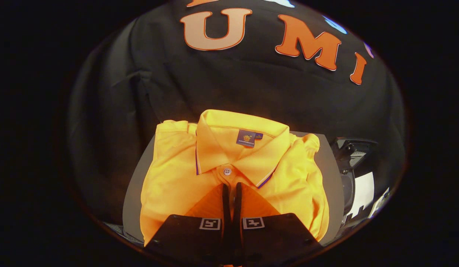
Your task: Put the clothes into the washing machine and then close the washing machine lid.
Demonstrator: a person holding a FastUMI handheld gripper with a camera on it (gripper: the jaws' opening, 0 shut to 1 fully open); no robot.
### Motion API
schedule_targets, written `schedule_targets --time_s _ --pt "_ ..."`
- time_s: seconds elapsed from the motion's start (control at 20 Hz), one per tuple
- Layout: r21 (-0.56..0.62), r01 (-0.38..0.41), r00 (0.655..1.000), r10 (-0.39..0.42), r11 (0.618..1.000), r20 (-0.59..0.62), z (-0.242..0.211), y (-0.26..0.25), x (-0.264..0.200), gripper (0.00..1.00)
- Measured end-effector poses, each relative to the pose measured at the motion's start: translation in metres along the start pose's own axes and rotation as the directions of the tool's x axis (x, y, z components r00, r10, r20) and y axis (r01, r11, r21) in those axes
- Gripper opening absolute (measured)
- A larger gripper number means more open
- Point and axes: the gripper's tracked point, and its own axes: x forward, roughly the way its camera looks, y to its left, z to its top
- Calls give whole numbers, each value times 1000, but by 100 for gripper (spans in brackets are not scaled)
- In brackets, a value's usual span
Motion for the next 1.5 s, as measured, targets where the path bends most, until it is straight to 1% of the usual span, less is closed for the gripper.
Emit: schedule_targets --time_s 0.2,0.35,0.55,0.75,0.85,0.9,1.2,1.35,1.5 --pt "13 -16 1000 16 1000 21 0 -1 -2 8" --pt "19 -58 997 57 998 56 7 -2 -10 8" --pt "56 -114 987 107 992 120 24 -14 -41 8" --pt "80 -172 964 150 982 221 42 -47 -67 8" --pt "103 -212 946 178 972 269 47 -76 -88 8" --pt "117 -220 942 180 968 284 49 -100 -100 8" --pt "177 -228 919 151 957 365 47 -227 -139 8" --pt "197 -224 917 138 954 374 41 -286 -145 8" --pt "202 -208 921 122 957 370 33 -333 -137 8"
